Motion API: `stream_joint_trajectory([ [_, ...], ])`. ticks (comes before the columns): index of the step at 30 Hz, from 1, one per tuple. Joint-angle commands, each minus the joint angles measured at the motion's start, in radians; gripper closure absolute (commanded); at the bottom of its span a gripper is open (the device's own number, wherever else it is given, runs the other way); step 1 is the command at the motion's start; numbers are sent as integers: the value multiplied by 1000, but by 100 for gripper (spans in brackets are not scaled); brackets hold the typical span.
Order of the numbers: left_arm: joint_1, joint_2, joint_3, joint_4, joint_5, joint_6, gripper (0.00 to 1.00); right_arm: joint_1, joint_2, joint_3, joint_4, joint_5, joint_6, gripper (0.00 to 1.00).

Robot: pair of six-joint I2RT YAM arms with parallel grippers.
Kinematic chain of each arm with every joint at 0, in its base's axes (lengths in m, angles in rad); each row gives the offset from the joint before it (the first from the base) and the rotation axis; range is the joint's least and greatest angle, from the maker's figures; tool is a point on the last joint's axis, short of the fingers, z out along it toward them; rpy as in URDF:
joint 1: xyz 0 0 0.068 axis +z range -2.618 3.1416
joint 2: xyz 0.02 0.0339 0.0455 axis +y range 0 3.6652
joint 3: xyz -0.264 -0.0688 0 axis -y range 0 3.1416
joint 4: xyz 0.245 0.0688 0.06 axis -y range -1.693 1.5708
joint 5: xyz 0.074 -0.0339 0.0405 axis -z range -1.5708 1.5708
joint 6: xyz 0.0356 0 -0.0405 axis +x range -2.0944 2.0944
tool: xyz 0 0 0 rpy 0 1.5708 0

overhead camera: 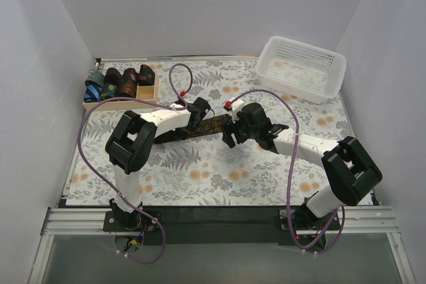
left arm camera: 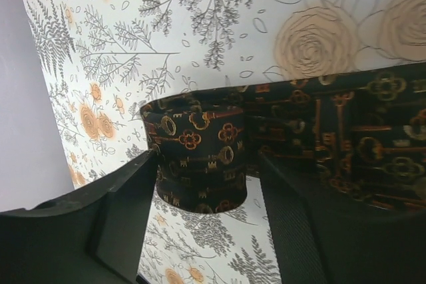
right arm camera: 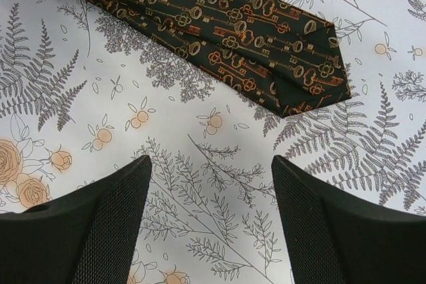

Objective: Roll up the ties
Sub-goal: Roll the tie

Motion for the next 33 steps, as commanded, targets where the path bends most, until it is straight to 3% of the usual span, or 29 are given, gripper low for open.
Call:
stream_joint_trajectory([
  [1, -28, 10, 52, -30, -9, -46, 41, -4, -35, -14, 15, 16, -15, 33],
  [13, -48, -16, 77, 20, 158, -66, 39, -10, -60, -23, 15, 8, -14, 33],
  [17, -48, -68, 89, 27, 189, -74, 29, -10, -68, -27, 16, 2, -14, 33],
  [24, -17, -248, 38, 103, 283, -90, 21, -10, -78, -30, 16, -11, -8, 33],
  [27, 19, -370, -63, 194, 394, -116, 20, -11, -78, -31, 16, -15, -5, 33],
  [33, 274, -611, -378, 470, 750, -181, 17, -13, -77, -37, 18, -27, -3, 33],
])
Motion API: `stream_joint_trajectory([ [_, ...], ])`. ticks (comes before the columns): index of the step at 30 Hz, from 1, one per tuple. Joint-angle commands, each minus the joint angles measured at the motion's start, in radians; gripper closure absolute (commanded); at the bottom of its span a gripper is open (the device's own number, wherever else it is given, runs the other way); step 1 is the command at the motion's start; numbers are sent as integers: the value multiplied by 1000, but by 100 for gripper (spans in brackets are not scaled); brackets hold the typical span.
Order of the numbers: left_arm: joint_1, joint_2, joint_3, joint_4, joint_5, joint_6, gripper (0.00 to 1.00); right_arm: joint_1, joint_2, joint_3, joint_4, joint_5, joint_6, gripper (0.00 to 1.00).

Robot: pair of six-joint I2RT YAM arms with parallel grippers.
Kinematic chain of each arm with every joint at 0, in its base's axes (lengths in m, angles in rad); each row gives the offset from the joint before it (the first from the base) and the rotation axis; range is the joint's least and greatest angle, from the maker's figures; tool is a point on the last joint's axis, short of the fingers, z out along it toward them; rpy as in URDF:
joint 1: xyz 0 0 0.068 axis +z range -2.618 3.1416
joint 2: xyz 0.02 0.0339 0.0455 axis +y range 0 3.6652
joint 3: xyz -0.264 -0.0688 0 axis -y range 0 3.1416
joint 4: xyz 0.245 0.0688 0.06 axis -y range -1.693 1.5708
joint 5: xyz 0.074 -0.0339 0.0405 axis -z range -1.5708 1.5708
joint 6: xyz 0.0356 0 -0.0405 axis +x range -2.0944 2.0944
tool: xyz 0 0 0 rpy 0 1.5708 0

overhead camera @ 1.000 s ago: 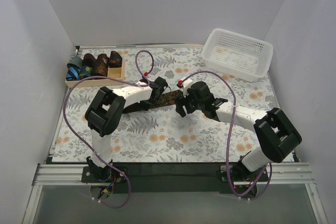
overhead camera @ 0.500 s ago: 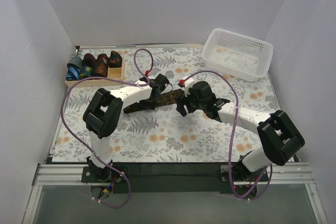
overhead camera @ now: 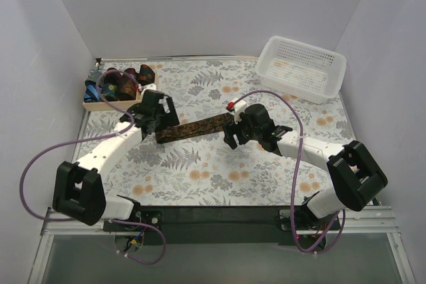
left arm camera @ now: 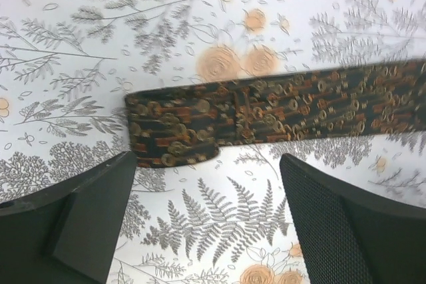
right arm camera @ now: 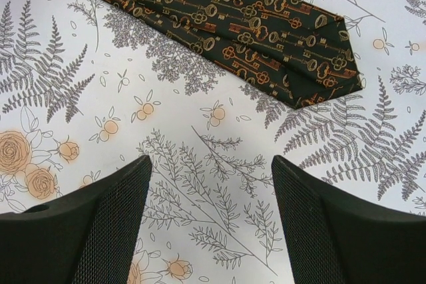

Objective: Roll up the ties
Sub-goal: Roll the tie

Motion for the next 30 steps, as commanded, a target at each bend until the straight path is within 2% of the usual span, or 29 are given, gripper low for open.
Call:
stream_joint_trajectory([
  [1, 128, -143, -175, 237, 258, -55, 16, -7, -28, -5, 19, -19, -3, 33],
  [5, 229, -214, -311, 339, 382, -83, 8, -7, -23, -5, 21, -30, -3, 33],
  [9, 346, -239, -417, 414, 474, -115, 5, -9, -25, -9, 19, -30, -6, 33],
  [14, 378, -219, -457, 494, 512, -124, 5, -9, -17, -9, 19, -38, -9, 33],
  [21, 381, -115, -422, 494, 499, -113, 12, -7, -12, -13, 21, -45, -14, 33],
  [23, 381, -101, -420, 491, 488, -113, 19, -7, -12, -12, 22, -47, -15, 33],
  [30, 381, -58, -420, 492, 468, -132, 26, -10, 0, -11, 25, -58, -15, 33],
])
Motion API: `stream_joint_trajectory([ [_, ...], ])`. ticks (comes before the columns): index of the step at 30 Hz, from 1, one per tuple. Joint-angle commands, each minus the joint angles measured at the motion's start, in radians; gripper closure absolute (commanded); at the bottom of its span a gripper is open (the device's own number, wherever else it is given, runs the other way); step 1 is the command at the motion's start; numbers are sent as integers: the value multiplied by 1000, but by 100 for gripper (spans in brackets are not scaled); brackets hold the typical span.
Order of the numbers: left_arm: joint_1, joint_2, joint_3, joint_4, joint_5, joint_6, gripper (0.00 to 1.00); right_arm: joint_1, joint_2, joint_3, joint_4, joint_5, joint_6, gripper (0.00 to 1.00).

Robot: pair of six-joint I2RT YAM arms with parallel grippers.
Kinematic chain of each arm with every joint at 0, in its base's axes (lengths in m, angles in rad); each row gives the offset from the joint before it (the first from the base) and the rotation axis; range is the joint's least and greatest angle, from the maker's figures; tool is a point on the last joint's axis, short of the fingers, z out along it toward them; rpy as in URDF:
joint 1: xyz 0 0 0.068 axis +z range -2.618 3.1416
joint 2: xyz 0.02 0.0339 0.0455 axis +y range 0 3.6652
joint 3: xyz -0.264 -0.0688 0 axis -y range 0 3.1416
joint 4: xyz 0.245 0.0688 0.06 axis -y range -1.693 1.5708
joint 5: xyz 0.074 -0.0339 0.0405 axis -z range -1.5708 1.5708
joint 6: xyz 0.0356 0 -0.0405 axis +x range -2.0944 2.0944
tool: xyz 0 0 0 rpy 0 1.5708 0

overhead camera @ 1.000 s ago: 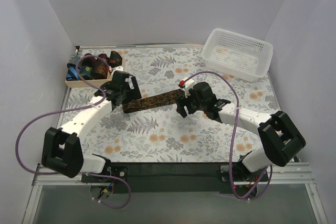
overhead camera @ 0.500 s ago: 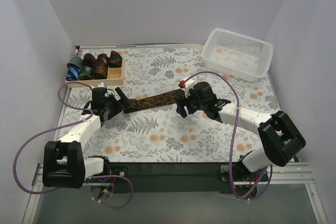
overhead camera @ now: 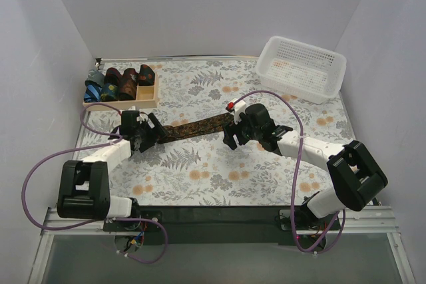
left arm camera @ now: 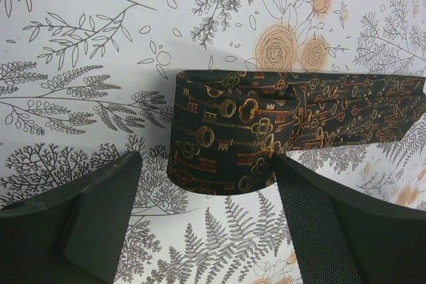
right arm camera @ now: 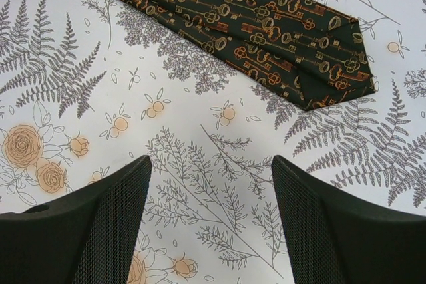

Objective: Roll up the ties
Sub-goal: Roll the tie

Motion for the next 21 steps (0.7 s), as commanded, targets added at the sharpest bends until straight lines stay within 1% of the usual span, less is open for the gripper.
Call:
stream_joint_trajectory([
  [1, 5, 10, 32, 16, -3, -6, 26, -5, 1, -11, 24, -18, -15, 33],
  [2, 5, 21, 31, 19, 0, -6, 28, -5, 1, -9, 24, -18, -14, 33],
  [10, -2, 81, 46, 15, 2, -2, 31, -5, 12, -11, 30, -30, -14, 33],
  [15, -28, 102, 72, 12, -46, 4, 31, -5, 10, -14, 32, -35, -14, 33],
  [17, -45, 117, 81, 10, -55, 8, 34, -5, 10, -14, 30, -35, -14, 33],
  [21, -73, 140, 83, 10, -81, 4, 35, -3, 10, -14, 32, -36, -14, 33],
])
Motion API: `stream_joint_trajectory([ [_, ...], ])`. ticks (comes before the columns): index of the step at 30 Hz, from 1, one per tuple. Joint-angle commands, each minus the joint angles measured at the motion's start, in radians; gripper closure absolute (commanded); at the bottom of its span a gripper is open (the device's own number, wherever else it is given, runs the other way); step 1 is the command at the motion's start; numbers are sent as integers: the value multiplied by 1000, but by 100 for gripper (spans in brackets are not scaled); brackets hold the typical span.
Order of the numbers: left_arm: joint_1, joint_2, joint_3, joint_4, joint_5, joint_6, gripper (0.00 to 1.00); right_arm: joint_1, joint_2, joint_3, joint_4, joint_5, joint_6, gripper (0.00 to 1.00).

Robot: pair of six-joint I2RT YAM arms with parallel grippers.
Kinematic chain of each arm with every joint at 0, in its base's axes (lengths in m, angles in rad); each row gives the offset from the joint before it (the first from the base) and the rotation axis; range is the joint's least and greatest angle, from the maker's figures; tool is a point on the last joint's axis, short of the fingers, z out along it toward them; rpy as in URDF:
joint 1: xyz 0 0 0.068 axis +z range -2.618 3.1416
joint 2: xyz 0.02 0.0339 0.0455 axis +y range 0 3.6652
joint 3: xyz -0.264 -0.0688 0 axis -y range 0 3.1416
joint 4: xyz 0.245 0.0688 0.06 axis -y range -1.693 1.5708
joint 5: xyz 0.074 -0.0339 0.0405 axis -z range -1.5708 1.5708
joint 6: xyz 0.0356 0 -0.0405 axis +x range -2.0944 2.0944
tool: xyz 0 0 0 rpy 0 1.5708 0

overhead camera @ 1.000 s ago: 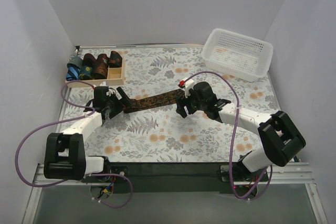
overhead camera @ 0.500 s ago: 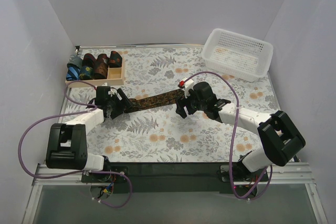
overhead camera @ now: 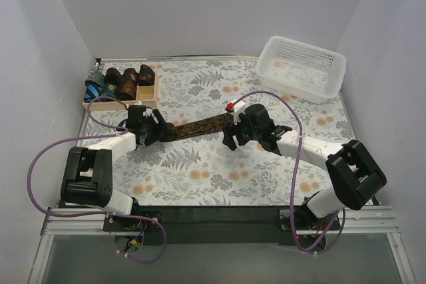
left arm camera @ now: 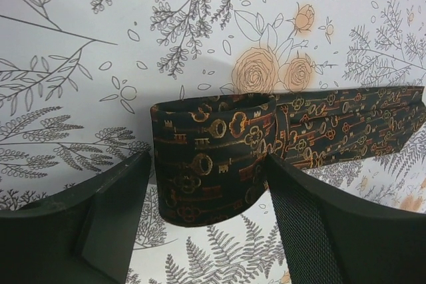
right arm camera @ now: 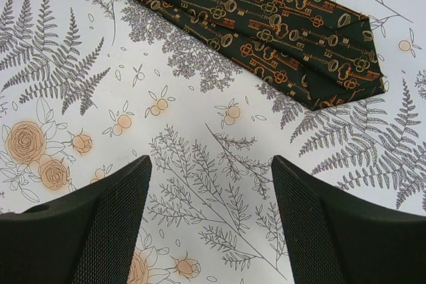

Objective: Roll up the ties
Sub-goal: Roll the tie

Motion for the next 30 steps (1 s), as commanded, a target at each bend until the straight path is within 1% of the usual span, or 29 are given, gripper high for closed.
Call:
stream_joint_trajectory([
  [1, -26, 27, 8, -27, -53, 8, 36, -5, -1, -14, 30, -17, -14, 33],
  [2, -26, 32, 8, -27, -53, 6, 36, -5, 0, -12, 31, -17, -14, 33],
  [9, -52, 6, 55, -98, -122, 57, 51, -3, 0, -14, 30, -17, -14, 33],
  [10, -58, 3, 75, -109, -129, 78, 51, -5, 0, -14, 31, -19, -14, 33],
  [13, -101, -2, 123, -165, -229, 138, 53, -3, -3, -17, 31, -14, -14, 33],
  [16, -164, 18, 166, -234, -292, 191, 55, -5, -10, -20, 31, -5, -14, 33],
  [17, -196, 26, 195, -253, -335, 225, 55, -5, -12, -20, 31, -5, -14, 33],
  [20, -245, 54, 235, -315, -387, 273, 55, -5, -15, -21, 30, 6, -14, 33],
  [22, -251, 48, 239, -335, -380, 276, 55, -5, -17, -21, 28, 7, -14, 33],
  [26, -251, -4, 224, -318, -347, 258, 55, -5, -18, -24, 30, 11, -14, 33],
  [30, -250, -40, 212, -306, -284, 265, 57, -8, -21, -29, 30, 18, -14, 33],
])
